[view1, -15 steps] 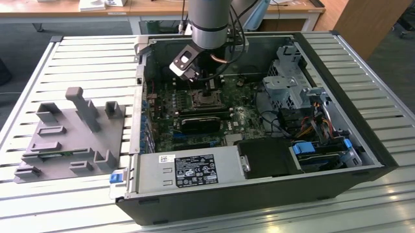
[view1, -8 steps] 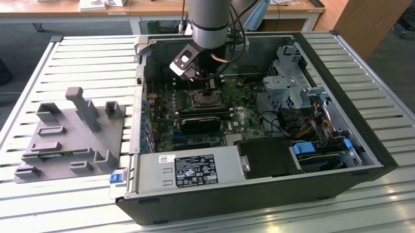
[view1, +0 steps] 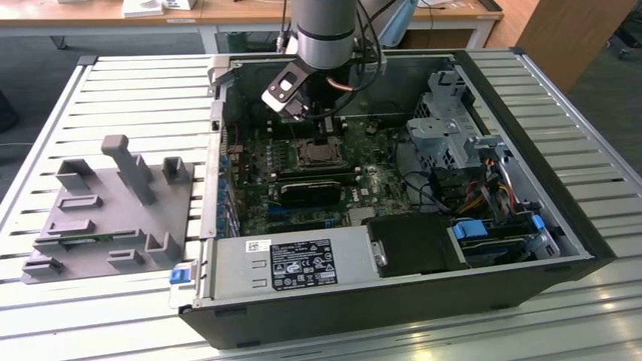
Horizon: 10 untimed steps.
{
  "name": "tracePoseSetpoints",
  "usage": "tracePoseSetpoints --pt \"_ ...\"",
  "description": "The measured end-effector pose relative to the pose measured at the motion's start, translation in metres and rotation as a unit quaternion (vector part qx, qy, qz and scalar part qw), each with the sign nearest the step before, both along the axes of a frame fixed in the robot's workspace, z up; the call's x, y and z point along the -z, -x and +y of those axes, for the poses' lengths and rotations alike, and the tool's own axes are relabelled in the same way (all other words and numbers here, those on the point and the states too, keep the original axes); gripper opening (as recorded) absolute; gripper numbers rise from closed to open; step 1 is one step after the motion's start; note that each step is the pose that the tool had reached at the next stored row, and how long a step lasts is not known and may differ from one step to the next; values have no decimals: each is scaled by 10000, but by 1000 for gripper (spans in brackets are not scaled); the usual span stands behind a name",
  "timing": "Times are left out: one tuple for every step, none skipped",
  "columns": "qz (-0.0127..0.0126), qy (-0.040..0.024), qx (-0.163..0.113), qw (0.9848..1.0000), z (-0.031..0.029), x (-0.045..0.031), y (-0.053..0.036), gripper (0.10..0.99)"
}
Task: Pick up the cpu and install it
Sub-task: 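Install the first cpu locking lever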
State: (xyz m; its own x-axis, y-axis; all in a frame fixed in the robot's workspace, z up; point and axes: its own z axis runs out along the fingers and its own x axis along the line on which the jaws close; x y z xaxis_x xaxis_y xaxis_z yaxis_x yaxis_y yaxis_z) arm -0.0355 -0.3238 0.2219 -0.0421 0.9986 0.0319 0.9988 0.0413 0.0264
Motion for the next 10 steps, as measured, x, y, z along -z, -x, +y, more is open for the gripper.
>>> tracePoseSetpoints --pt "0 0 0 10000 0 -13 0 106" --pt "0 0 0 10000 0 -29 0 106" --pt "-1 0 0 10000 0 -44 0 106" --pt "-1 0 0 10000 0 -57 0 106" --pt "-2 0 0 10000 0 -70 0 106" --pt "-2 0 0 10000 0 -82 0 106" --pt "-1 0 0 10000 0 -93 0 106" --pt "-2 0 0 10000 0 -100 0 106" --pt "-1 0 0 10000 0 -105 0 106" --pt "-1 0 0 10000 0 -109 0 106"
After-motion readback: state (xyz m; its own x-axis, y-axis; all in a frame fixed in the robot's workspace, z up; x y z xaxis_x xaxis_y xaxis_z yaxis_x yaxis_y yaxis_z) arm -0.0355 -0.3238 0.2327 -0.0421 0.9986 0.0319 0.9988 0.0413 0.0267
